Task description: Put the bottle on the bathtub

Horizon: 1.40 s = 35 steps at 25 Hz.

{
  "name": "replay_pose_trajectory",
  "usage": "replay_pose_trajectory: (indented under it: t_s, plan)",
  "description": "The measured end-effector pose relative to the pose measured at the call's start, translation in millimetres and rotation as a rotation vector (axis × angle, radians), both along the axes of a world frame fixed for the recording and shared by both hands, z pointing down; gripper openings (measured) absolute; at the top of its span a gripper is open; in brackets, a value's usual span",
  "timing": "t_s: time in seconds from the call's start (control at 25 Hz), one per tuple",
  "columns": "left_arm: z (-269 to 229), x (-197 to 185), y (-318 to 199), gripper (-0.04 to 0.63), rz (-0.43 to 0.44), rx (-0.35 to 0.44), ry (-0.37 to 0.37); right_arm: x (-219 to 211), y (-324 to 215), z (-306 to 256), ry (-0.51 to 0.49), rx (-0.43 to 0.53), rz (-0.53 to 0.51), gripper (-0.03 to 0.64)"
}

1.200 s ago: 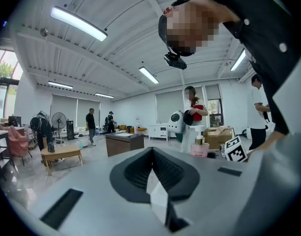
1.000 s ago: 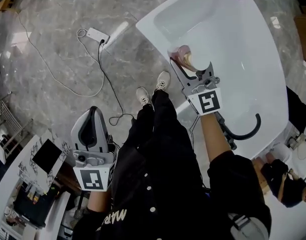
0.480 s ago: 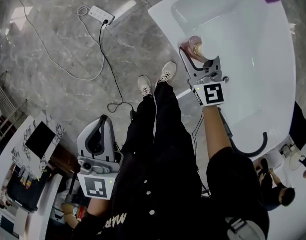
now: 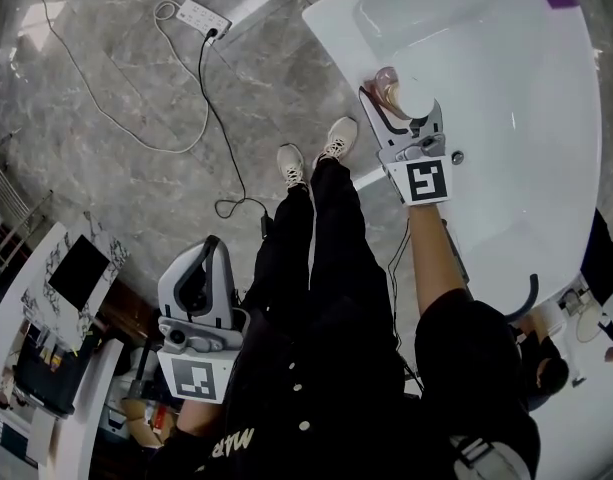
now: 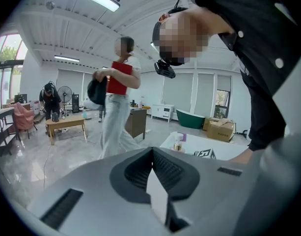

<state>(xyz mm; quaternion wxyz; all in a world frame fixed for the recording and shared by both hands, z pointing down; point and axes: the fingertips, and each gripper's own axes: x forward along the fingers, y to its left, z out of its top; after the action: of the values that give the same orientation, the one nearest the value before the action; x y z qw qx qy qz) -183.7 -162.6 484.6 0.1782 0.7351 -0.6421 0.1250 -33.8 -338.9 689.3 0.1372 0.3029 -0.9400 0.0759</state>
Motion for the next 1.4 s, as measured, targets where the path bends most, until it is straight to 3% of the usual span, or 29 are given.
replay_pose_trajectory:
  t_s: [0.28,0.48,0.52,0.72,0.92,1.12,1.24,1.4]
  plan:
    - [2,7,-1,0.011,0.001,-0.006,0.002,3,13,3,0.061,0.057,-0.064,0.233]
    - [-4,11,-5,0.011,0.009,0.013,0.003,4,17,16,0.142,0.030,-0.098,0.256]
    - [-6,12,-5,0.011,0.012,0.018,0.002,3,19,16,0.145,0.014,-0.103,0.295]
    - [-32,16,-9,0.011,0.028,0.072,-0.014,9,21,-19,0.073,-0.006,-0.088,0.324]
    - [-65,13,-11,0.011,0.045,0.139,-0.048,37,33,-62,0.064,-0.071,-0.048,0.232]
    - [-102,0,-12,0.011,0.033,0.202,-0.075,90,35,-115,0.118,-0.051,0.110,0.112]
    - [-124,-2,-11,0.011,0.044,0.238,-0.100,123,39,-158,0.079,-0.041,0.214,0.013]
    - [-146,-2,-15,0.011,0.055,0.283,-0.099,147,42,-214,0.037,-0.006,0.294,0.003]
